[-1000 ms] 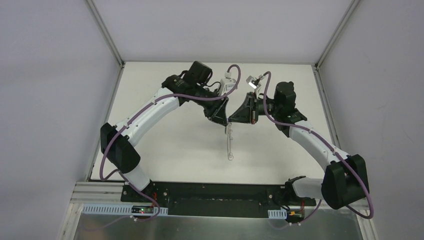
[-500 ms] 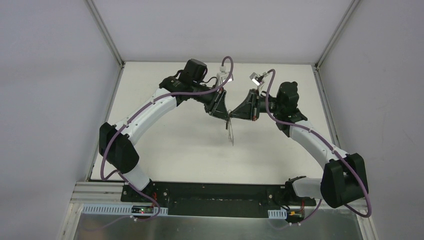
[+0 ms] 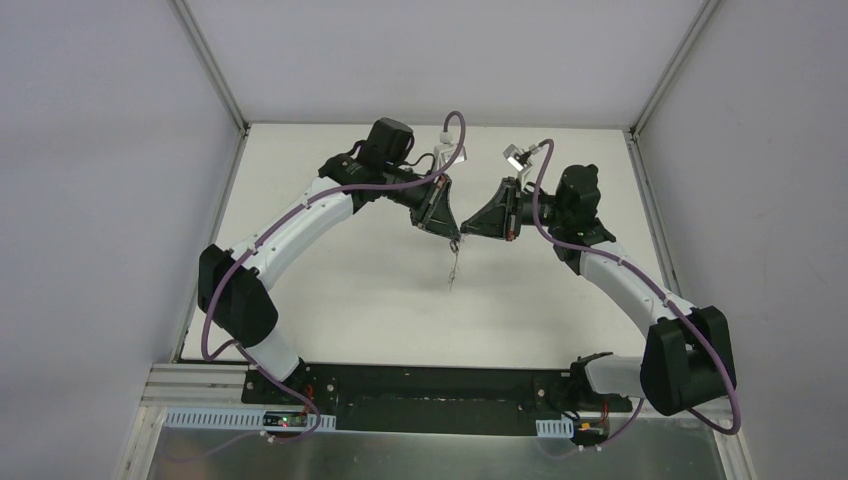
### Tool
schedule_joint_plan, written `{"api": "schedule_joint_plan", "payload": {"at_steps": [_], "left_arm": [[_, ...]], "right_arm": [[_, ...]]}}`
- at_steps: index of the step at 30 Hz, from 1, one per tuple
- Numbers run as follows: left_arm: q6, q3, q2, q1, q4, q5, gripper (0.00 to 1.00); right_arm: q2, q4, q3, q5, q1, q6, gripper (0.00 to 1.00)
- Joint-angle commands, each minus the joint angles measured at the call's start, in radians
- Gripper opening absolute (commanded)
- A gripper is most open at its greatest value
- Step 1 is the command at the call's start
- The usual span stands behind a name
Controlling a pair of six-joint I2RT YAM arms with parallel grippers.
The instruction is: Put the keys on the keyring
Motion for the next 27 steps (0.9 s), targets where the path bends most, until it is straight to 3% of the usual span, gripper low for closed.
{"api": "schedule_joint_plan", "payload": {"at_steps": [1, 9, 12, 14, 17, 27], "left_arm": [[0.028, -0.006, -0.066, 0.016, 0.027, 0.013, 0.00], [0.210, 0.072, -0.072, 0.012, -0.173, -0.111, 0.00], [0.291, 0.129, -0.051, -0.006, -0.287, -0.194, 0.00], [0.329, 0.175, -0.030, -0.024, -0.362, -0.244, 0.00], [0.340, 0.195, -0.015, -0.046, -0.398, -0.281, 0.00], [0.292, 0.258, 0.037, -0.086, -0.457, -0.259, 0.00]], "right_arm": [[0.000, 0.053, -0.005, -0.016, -0.012, 0.004, 0.00], [0.006, 0.018, -0.012, -0.016, -0.009, -0.058, 0.02], [0.004, -0.029, 0.004, -0.025, -0.005, -0.090, 0.11], [0.002, -0.070, 0.021, -0.027, -0.001, -0.122, 0.23], [-0.003, -0.095, 0.031, -0.028, 0.002, -0.135, 0.31], [-0.023, -0.151, 0.042, -0.016, 0.014, -0.182, 0.34]]}}
